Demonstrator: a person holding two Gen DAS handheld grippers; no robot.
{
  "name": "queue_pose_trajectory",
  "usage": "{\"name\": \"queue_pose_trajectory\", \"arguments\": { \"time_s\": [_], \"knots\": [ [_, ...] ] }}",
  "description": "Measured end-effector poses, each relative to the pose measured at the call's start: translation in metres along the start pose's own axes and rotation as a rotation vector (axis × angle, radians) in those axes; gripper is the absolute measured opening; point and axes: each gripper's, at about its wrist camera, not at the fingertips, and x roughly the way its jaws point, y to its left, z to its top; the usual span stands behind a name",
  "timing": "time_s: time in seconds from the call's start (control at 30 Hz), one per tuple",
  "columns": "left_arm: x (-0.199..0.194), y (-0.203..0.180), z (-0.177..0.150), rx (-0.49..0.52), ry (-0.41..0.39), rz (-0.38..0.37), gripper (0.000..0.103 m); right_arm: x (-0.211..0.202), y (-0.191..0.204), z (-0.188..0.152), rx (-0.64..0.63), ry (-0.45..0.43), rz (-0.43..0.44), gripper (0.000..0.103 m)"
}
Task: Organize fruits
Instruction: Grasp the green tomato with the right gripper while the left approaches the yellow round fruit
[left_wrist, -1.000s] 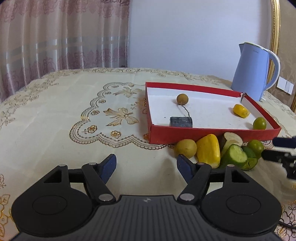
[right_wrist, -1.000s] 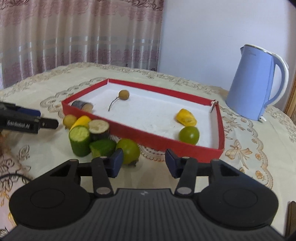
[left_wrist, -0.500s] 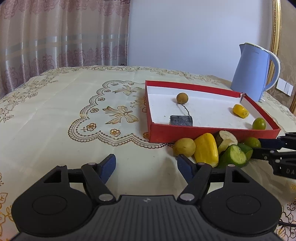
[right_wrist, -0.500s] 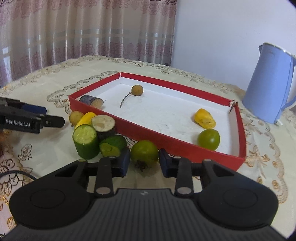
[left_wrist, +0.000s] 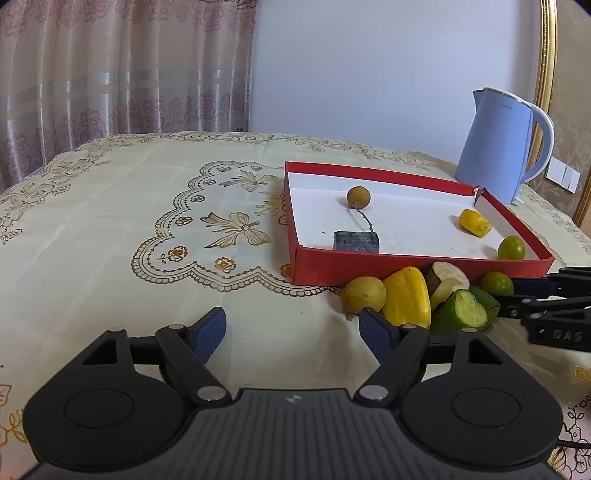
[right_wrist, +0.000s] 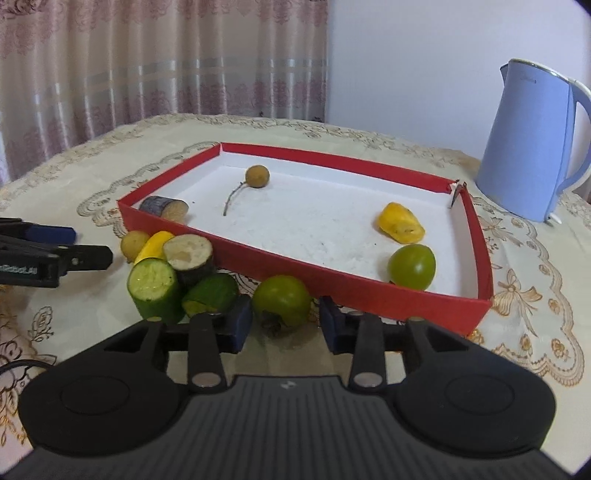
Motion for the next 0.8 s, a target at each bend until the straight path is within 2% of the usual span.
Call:
{"name": "queue_pose_trajectory", "arguments": {
  "time_s": [0.07, 0.13, 0.17, 0.2, 0.23, 0.33, 0.63, 0.77, 0.8],
  "knots": [
    [0.0, 0.0, 0.0, -0.002, 0.002, 0.004, 0.079, 0.001, 0.006, 0.0, -0.021, -0.002, -0.024, 0.036],
    [0.001, 0.0, 0.0, -0.005, 0.005, 0.002, 0.079, 0.0, 0.004, -0.001, -0.009, -0.008, -0.046, 0.046],
    [0.001, 0.001, 0.0, -0.007, 0.006, 0.003, 0.079, -0.002, 0.003, -0.002, 0.008, -0.014, -0.088, 0.07],
    [0.001, 0.001, 0.0, -0.008, 0.006, 0.003, 0.079, -0.003, 0.002, -0.002, 0.021, -0.017, -0.146, 0.103],
    [0.001, 0.001, 0.0, -0.008, 0.005, 0.002, 0.08, -0.004, 0.002, -0.002, 0.027, -0.019, -0.208, 0.103],
    [0.001, 0.001, 0.0, -0.008, 0.006, 0.003, 0.08, -0.003, 0.007, -0.005, 0.0, 0.007, -0.242, 0.103],
    [0.0, 0.002, 0.0, -0.018, 0.002, -0.005, 0.08, -0.003, -0.002, -0.006, 0.057, 0.032, -0.171, 0.103],
    [0.0, 0.003, 0.001, -0.028, 0.0, -0.018, 0.081, -0.003, -0.002, -0.004, 0.097, 0.019, -0.186, 0.092],
    [0.0, 0.003, 0.001, -0.03, -0.001, -0.021, 0.082, -0.003, -0.002, -0.003, 0.102, 0.015, -0.2, 0.085]
  ]
}}
